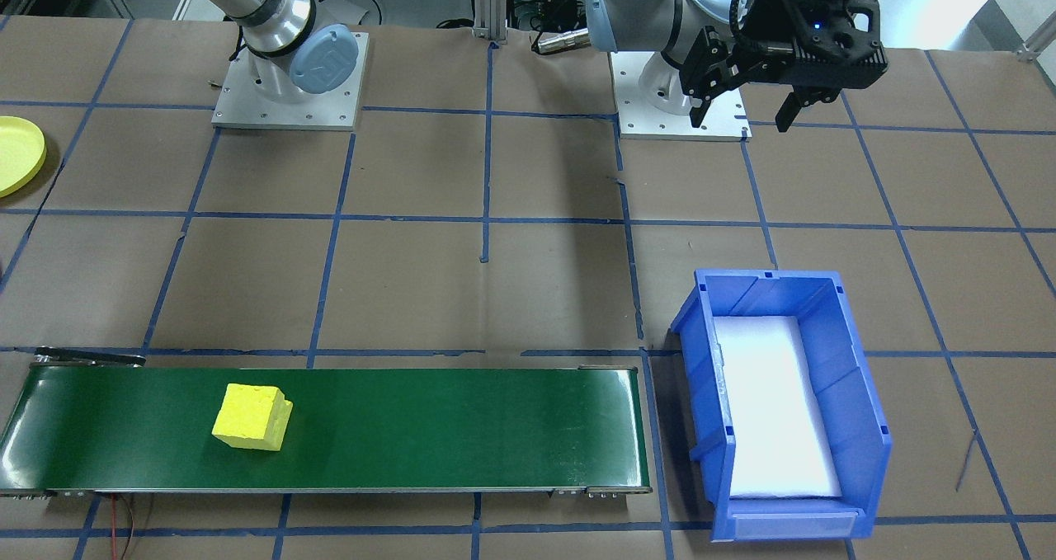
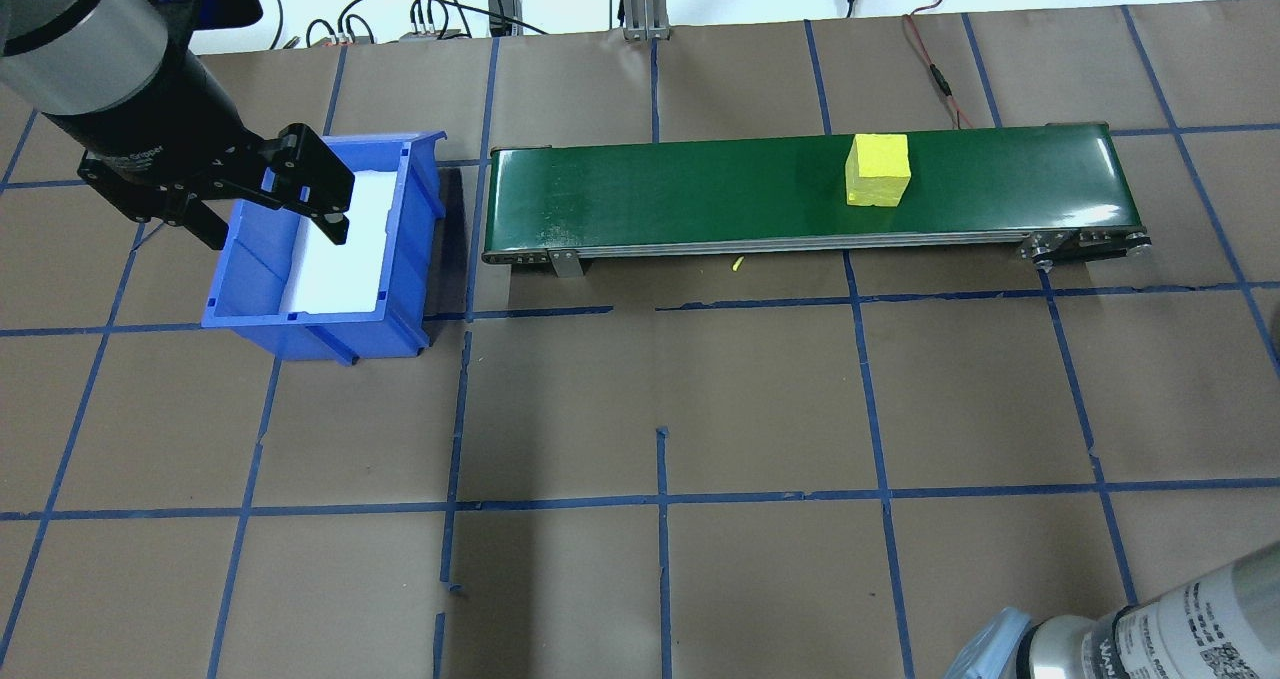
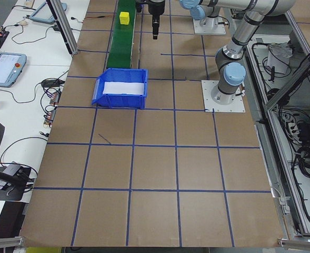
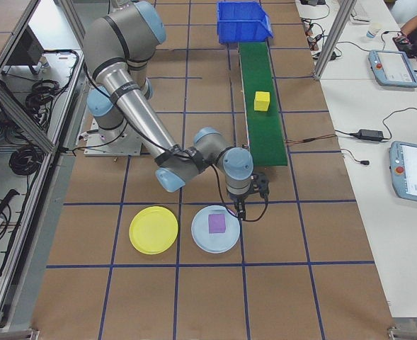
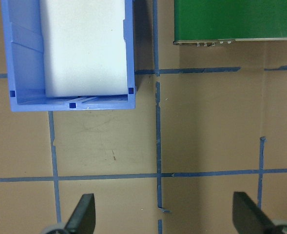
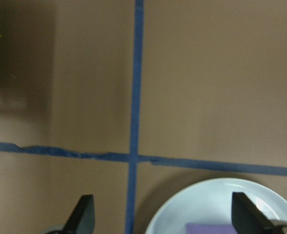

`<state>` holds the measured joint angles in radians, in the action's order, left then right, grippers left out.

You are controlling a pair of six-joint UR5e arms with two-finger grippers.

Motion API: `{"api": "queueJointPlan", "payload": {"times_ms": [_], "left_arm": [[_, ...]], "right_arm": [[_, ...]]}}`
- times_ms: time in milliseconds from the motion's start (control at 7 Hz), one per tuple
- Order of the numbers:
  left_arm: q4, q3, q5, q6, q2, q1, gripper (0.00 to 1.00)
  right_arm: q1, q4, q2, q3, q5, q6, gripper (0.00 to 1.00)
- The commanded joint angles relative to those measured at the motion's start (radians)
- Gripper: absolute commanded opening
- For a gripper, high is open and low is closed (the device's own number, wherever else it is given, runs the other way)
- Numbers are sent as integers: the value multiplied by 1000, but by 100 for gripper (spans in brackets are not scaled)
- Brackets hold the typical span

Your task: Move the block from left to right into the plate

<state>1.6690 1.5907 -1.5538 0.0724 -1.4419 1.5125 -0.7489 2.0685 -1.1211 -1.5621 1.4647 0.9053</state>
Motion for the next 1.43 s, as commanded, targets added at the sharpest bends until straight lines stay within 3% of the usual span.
{"api": "queueJointPlan", "payload": {"times_ms": [0,286,714,857,1000,1286], "left_arm": [[0,0,0,1,0,2,100],[0,0,0,1,0,0,100],[0,0,0,1,0,-3,100],[2,2,0,3,0,-8,100],[0,2,0,1,0,-6,100],[0,0,0,3,0,-8,100]], "right_arm": [[-172,-125,-13,68,-21,-255,99],[-329,-123,-16,70,-134,-467,100],[-477,-122,-23,53,-139,-668,99],[-484,-122,-23,51,-224,-719,100],[-490,-116,-17,51,-274,-726,100],[-489,-105,22,48,-256,-715,99]]}}
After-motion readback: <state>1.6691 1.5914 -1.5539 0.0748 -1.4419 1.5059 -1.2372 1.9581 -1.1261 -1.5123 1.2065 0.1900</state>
